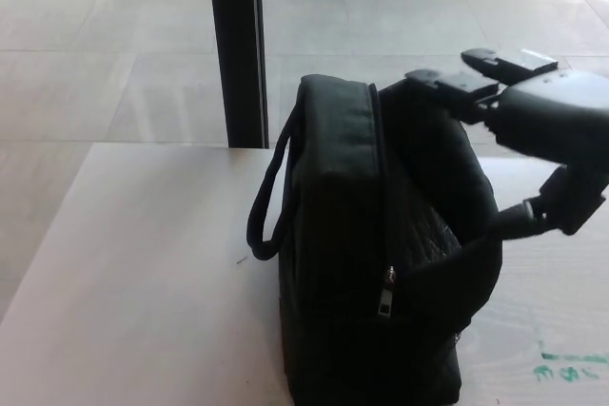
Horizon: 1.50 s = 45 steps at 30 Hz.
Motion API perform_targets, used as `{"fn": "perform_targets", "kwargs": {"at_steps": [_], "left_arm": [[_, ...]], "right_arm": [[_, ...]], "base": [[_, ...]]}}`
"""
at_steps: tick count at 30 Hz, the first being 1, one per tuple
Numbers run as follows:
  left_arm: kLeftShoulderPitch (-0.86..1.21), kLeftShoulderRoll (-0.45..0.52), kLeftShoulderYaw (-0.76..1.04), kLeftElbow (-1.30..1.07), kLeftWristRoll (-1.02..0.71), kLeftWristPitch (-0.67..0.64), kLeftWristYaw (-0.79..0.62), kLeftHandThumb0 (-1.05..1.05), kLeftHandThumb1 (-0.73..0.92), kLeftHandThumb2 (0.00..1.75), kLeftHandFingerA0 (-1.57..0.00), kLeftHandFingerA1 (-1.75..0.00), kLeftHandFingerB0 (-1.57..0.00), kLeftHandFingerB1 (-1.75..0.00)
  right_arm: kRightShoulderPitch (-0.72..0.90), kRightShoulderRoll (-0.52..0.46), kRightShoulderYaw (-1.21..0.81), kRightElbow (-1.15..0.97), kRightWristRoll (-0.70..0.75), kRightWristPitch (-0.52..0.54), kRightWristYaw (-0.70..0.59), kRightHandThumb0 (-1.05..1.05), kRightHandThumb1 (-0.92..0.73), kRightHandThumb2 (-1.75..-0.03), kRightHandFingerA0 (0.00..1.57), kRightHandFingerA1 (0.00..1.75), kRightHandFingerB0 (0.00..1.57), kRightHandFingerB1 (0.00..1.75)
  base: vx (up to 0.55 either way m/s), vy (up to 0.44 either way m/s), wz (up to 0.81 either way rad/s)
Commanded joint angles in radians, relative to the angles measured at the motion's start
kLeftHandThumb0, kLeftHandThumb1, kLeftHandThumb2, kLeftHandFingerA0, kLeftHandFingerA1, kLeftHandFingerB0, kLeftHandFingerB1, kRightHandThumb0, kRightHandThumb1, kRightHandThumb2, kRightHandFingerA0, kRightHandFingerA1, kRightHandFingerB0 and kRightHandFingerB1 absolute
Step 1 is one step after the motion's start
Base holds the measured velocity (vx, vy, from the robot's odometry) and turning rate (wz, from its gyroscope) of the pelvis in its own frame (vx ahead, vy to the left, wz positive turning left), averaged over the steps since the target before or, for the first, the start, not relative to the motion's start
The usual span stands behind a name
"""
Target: The robot uses its right hand to pick up the cube kept on the middle of the desk and put it inside the bag next to it
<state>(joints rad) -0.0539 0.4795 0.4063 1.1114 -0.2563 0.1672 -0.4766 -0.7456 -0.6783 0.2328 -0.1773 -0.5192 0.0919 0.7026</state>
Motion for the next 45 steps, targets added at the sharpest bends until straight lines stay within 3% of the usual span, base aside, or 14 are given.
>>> {"fn": "perform_targets", "kwargs": {"at_steps": [1, 14, 15, 16, 18, 22, 23, 26, 27, 40, 41, 42, 43, 45], "left_arm": [[0.003, 0.012, 0.002, 0.004, 0.003, -0.02, 0.024, -0.66, 0.7, 0.61, -0.25, -0.5, -0.28, -0.38], [0.028, 0.02, 0.001, -0.005, 0.0, -0.023, -0.008, -0.67, 0.7, 0.61, -0.21, -0.51, -0.25, -0.38], [0.029, 0.019, 0.004, -0.006, -0.005, -0.022, -0.011, -0.67, 0.7, 0.61, -0.21, -0.5, -0.25, -0.38], [0.03, 0.018, 0.004, -0.008, -0.004, -0.021, -0.01, -0.67, 0.68, 0.61, -0.2, -0.51, -0.23, -0.38], [0.03, 0.017, 0.001, -0.009, -0.002, -0.023, -0.009, -0.66, 0.7, 0.61, -0.2, -0.51, -0.24, -0.38], [0.023, 0.017, 0.007, 0.001, -0.007, -0.017, -0.008, -0.64, 0.71, 0.61, -0.19, -0.49, -0.24, -0.38], [0.026, 0.017, 0.008, -0.005, -0.009, -0.012, -0.011, -0.64, 0.71, 0.61, -0.18, -0.5, -0.23, -0.39], [0.029, 0.018, 0.001, -0.015, -0.001, -0.014, -0.003, -0.65, 0.71, 0.61, -0.2, -0.5, -0.25, -0.39], [0.029, 0.018, 0.001, -0.012, 0.0, -0.016, -0.001, -0.65, 0.71, 0.61, -0.21, -0.5, -0.25, -0.39], [0.005, 0.015, 0.003, 0.017, 0.005, -0.024, 0.027, -0.63, 0.7, 0.6, -0.21, -0.46, -0.26, -0.38], [0.014, 0.02, 0.005, 0.015, 0.003, -0.024, 0.022, -0.63, 0.71, 0.6, -0.21, -0.46, -0.25, -0.37], [0.019, 0.022, 0.017, 0.013, -0.012, -0.015, 0.003, -0.64, 0.72, 0.61, -0.18, -0.47, -0.23, -0.37], [0.019, 0.022, 0.023, 0.012, -0.018, -0.01, 0.0, -0.63, 0.72, 0.61, -0.19, -0.48, -0.23, -0.38], [0.013, 0.022, 0.022, 0.016, -0.017, -0.016, -0.005, -0.63, 0.72, 0.61, -0.19, -0.5, -0.24, -0.38]], "right_arm": [[-0.04, -0.056, -0.214, -0.042, 0.18, 0.17, 0.098, -0.64, -0.65, -0.63, 0.01, 0.27, 0.14, 0.26], [0.452, -0.085, -0.924, 0.014, 0.268, 0.212, 0.052, -0.63, -0.69, -0.63, 0.06, 0.34, 0.12, 0.24], [0.49, -0.08, -0.96, 0.043, 0.249, 0.212, 0.028, -0.73, -0.53, -0.9, 0.01, 0.42, 0.09, 0.34], [0.519, -0.079, -0.98, 0.074, 0.231, 0.193, -0.005, -0.78, -0.71, -0.63, 0.02, 0.57, 0.08, 0.38], [0.548, -0.052, -1.032, 0.079, 0.229, 0.229, -0.033, -0.4, -0.41, -0.99, 0.02, 0.56, 0.0, 0.52], [0.691, 0.023, -1.183, 0.151, 0.179, 0.12, -0.231, -0.64, -0.68, -0.6, 0.06, 0.65, 0.13, 0.42], [0.738, 0.038, -1.216, 0.19, 0.169, 0.087, -0.285, -0.38, -0.47, -1.03, 0.02, 0.56, 0.0, 0.52], [0.81, 0.076, -1.271, 0.237, 0.162, 0.082, -0.361, -0.37, -0.47, -1.03, 0.03, 0.56, 0.0, 0.51], [0.831, 0.09, -1.285, 0.25, 0.169, 0.078, -0.379, -0.66, -0.73, -0.61, 0.08, 0.68, 0.12, 0.4], [1.08, 0.447, -1.261, 0.383, 0.233, -0.015, -0.555, -0.58, -0.77, -0.63, 0.02, 0.73, 0.12, 0.44], [1.08, 0.471, -1.256, 0.373, 0.242, 0.008, -0.548, -0.35, -0.58, -1.09, 0.09, 0.6, 0.0, 0.51], [1.082, 0.504, -1.24, 0.394, 0.261, 0.03, -0.53, -0.33, -0.62, -1.11, 0.09, 0.6, 0.0, 0.51], [1.072, 0.518, -1.242, 0.423, 0.279, 0.014, -0.542, -0.56, -0.77, -0.64, 0.03, 0.69, 0.13, 0.4], [1.069, 0.543, -1.211, 0.438, 0.255, 0.036, -0.569, -0.58, -0.78, -0.63, 0.07, 0.69, 0.14, 0.39]], "base": [[0.0, 0.0, 0.0], [0.0, 0.0, 0.0], [0.0, 0.0, 0.0], [0.0, 0.0, 0.0], [0.0, 0.0, 0.0], [0.0, 0.0, 0.0], [0.0, 0.0, 0.0], [0.0, 0.0, 0.0], [0.0, 0.0, 0.0], [0.0, 0.0, 0.0], [0.0, 0.0, 0.0], [0.0, 0.0, 0.0], [0.0, 0.0, 0.0], [0.0, 0.0, 0.0]]}}
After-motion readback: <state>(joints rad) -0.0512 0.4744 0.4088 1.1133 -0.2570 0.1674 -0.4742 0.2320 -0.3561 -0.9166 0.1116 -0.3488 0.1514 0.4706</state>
